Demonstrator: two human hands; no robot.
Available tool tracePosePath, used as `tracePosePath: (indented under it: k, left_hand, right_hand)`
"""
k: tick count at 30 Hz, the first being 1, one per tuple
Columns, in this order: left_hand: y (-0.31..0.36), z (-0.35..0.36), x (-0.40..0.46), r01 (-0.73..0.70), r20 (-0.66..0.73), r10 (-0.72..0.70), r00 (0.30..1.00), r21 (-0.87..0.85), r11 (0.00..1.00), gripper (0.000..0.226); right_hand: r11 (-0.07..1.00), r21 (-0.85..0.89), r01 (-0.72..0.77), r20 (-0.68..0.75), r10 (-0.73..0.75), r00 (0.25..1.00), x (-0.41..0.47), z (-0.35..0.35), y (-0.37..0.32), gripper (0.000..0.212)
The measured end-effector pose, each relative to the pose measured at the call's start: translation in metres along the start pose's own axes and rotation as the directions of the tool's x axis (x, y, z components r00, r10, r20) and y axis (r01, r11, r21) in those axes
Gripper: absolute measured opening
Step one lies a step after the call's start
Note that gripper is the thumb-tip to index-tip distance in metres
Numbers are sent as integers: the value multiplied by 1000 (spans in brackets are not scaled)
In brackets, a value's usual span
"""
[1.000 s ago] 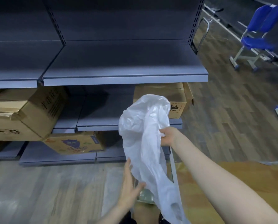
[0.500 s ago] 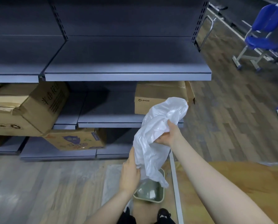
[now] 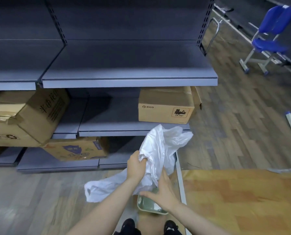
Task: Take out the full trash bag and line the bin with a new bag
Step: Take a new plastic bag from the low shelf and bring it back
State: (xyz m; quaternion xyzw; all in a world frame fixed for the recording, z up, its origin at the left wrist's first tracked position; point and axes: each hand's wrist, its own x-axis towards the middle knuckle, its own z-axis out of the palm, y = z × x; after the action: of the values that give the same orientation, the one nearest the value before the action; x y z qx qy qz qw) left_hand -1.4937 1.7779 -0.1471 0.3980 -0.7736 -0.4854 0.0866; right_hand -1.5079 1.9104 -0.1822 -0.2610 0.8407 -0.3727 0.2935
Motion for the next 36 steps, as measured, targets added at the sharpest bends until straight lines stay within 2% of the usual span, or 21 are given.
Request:
tracePosePath:
  k: [2,4,8,9,11,13,16,19,21,22,25,26,28,30,33,36]
  left_hand:
    - [3,4,4,73,73,-71,995,-33,997,32]
    - [6,4,4,146,165,-112,980,-210,967,31]
    - [11,-6,-3,171,286,-41,957,-444,879,16]
    - [10,-8,-3,156,308,-7,951,-461,874,13]
    - [4,-12,-4,127,340,34,940,-441,889,12]
    - [-5,-16,-5,142,384,18,923,-385,912,20]
    - [-20,-21,-8,208,460,-40,887,-319,925,29]
    - [-25,-21,-11,124,485,9,874,-241,962,19]
    - [-27,-21,-11,72,458,44,888,-231,970,22]
    - [-30,-22,-10,65,441,51,896,-244,968,18]
    - [-31,-27,-8,43,415,81,906,-281,959,19]
    - [-32,-28,-9,53,408,71,910,-285,957,12]
    - [-30,-26,-9,30,399,73,914,-246,969,24]
    - [-30,-25,-10,-2,381,74,922,-186,983,34]
    - [-31,-31,-11,-52,362,80,929,-86,995,34]
    - [-44,-45,-9,-91,222,68,973,98,991,36]
  right_hand:
    - [999,31,13,-46,-12,999,2,2,-16,86]
    - [1000,-6,11,-137,-12,990,6,-1,-28,52]
    - [987,-157,-46,-209,12,978,14,-15,-35,19]
    - [985,-171,-33,-212,-4,977,15,-19,-37,21]
    - [984,-180,-1,-210,-38,977,20,-27,-38,38]
    - [983,-179,24,-197,-60,979,27,-30,-35,46]
    - [978,-206,35,-143,-65,988,33,-35,-31,38]
    - [960,-266,87,-76,-111,991,32,-40,-33,26]
    - [940,-322,116,-50,-139,989,30,-42,-35,11]
    - [931,-343,128,-45,-152,987,30,-43,-35,13]
    - [892,-418,171,-14,-194,981,29,-44,-33,30]
    - [872,-454,183,6,-203,979,29,-44,-33,33]
    - [852,-490,185,22,-200,980,29,-45,-29,42]
    - [858,-484,171,2,-195,981,29,-49,-26,47]
    - [818,-563,116,-13,-149,989,31,-60,-15,61]
    - [746,-663,59,-14,-91,996,34,-78,4,70]
